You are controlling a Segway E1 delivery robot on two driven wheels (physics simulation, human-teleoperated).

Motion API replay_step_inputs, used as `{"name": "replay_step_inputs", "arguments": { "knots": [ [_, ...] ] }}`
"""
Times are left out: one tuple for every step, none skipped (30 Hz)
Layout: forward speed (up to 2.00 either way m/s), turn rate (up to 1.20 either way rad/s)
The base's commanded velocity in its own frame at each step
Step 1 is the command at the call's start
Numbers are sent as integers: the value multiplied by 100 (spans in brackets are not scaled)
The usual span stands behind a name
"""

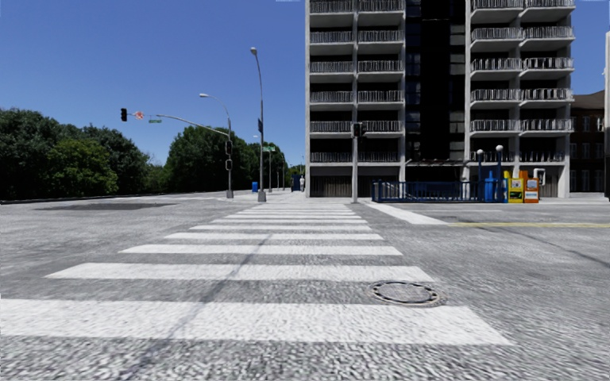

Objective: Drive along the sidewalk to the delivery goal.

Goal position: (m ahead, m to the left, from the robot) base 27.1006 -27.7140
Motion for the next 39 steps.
{"name": "replay_step_inputs", "arguments": {
  "knots": [
    [130,0],
    [130,0],
    [130,0],
    [130,0],
    [130,0],
    [130,0],
    [130,0],
    [130,0],
    [130,0],
    [130,0],
    [130,0],
    [130,0],
    [130,0],
    [130,0],
    [130,0],
    [130,0],
    [200,0],
    [200,0],
    [200,0],
    [200,0],
    [200,0],
    [200,0],
    [200,0],
    [200,0],
    [200,0],
    [200,0],
    [200,0],
    [200,0],
    [200,0],
    [200,0],
    [200,0],
    [200,0],
    [200,0],
    [200,0],
    [200,0],
    [200,0],
    [200,0],
    [200,0],
    [200,0]
  ]
}}
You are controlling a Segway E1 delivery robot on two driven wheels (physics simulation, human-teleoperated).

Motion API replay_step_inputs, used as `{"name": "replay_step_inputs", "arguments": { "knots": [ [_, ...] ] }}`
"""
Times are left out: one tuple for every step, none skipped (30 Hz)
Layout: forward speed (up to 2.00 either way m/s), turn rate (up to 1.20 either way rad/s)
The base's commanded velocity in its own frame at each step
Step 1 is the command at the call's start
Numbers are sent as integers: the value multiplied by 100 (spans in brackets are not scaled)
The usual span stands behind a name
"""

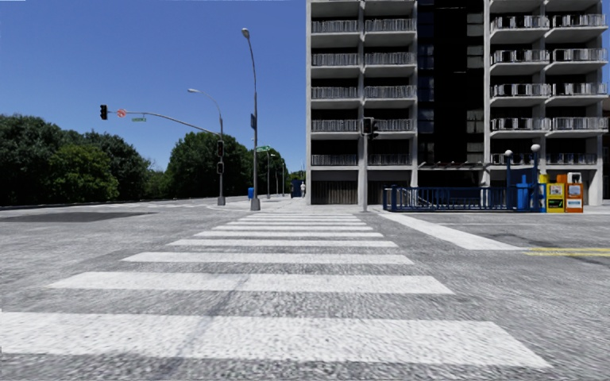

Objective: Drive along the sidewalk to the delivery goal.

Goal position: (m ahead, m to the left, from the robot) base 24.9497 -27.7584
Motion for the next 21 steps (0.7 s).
{"name": "replay_step_inputs", "arguments": {
  "knots": [
    [200,0],
    [200,0],
    [200,0],
    [200,0],
    [200,0],
    [200,0],
    [200,0],
    [200,0],
    [200,0],
    [200,0],
    [200,0],
    [200,0],
    [200,0],
    [200,0],
    [200,0],
    [200,0],
    [200,0],
    [200,0],
    [200,0],
    [200,0],
    [200,0]
  ]
}}
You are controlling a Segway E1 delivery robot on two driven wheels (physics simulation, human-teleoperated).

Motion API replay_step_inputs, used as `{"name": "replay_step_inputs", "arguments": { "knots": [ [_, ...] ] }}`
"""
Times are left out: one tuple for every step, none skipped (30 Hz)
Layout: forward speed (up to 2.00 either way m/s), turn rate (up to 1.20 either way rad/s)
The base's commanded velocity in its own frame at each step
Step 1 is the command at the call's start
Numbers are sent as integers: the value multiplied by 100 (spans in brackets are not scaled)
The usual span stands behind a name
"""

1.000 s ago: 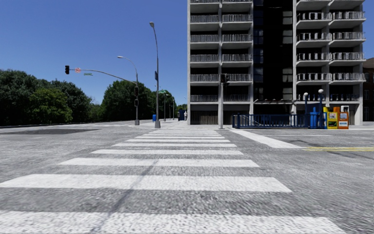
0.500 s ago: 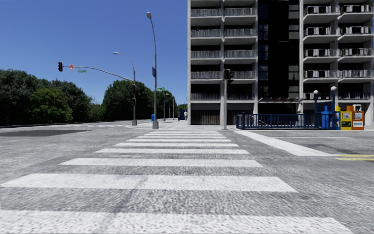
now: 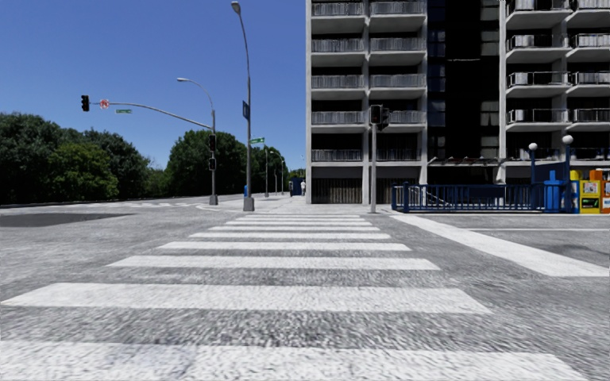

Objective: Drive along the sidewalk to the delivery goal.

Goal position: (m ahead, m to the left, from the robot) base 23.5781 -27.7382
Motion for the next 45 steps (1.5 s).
{"name": "replay_step_inputs", "arguments": {
  "knots": [
    [200,0],
    [200,0],
    [200,0],
    [200,0],
    [200,0],
    [200,0],
    [200,0],
    [200,0],
    [200,0],
    [200,-8],
    [200,-11],
    [200,-11],
    [200,-11],
    [200,-15],
    [200,-21],
    [200,-21],
    [200,-24],
    [200,-25],
    [200,-26],
    [200,-26],
    [200,-26],
    [200,-26],
    [200,-26],
    [200,-26],
    [200,-26],
    [200,-26],
    [200,-27],
    [200,-27],
    [200,-27],
    [200,-27],
    [200,-27],
    [200,-27],
    [200,-27],
    [200,-27],
    [200,-27],
    [200,-27],
    [200,-27],
    [200,-27],
    [200,-27],
    [200,-27],
    [200,-27],
    [200,-16],
    [200,-16],
    [200,0],
    [200,0]
  ]
}}
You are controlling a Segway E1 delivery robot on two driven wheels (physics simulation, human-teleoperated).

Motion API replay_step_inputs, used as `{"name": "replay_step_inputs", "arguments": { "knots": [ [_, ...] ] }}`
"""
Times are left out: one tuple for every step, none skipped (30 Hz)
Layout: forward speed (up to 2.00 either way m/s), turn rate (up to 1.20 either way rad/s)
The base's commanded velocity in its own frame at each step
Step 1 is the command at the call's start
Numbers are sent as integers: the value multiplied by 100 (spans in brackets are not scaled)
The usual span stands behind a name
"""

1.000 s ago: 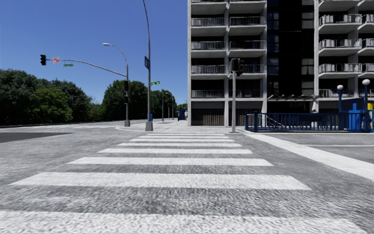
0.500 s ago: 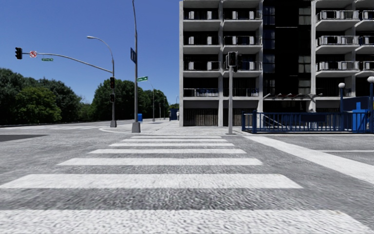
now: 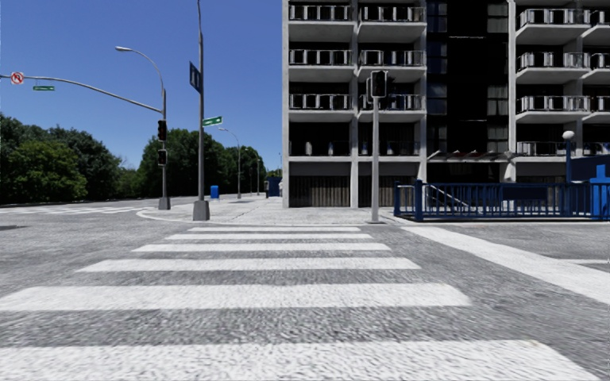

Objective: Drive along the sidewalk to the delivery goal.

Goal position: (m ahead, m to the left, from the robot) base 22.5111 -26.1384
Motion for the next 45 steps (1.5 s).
{"name": "replay_step_inputs", "arguments": {
  "knots": [
    [200,0],
    [200,0],
    [200,0],
    [200,0],
    [200,0],
    [200,0],
    [200,0],
    [200,0],
    [200,0],
    [200,0],
    [200,0],
    [200,0],
    [200,0],
    [200,0],
    [200,0],
    [200,0],
    [200,0],
    [200,0],
    [200,0],
    [200,0],
    [200,0],
    [200,0],
    [200,0],
    [200,0],
    [200,0],
    [200,0],
    [200,0],
    [200,0],
    [200,0],
    [200,0],
    [200,0],
    [200,0],
    [200,0],
    [200,0],
    [200,0],
    [200,0],
    [200,0],
    [200,0],
    [200,0],
    [200,0],
    [200,0],
    [200,0],
    [200,0],
    [200,0],
    [200,0]
  ]
}}
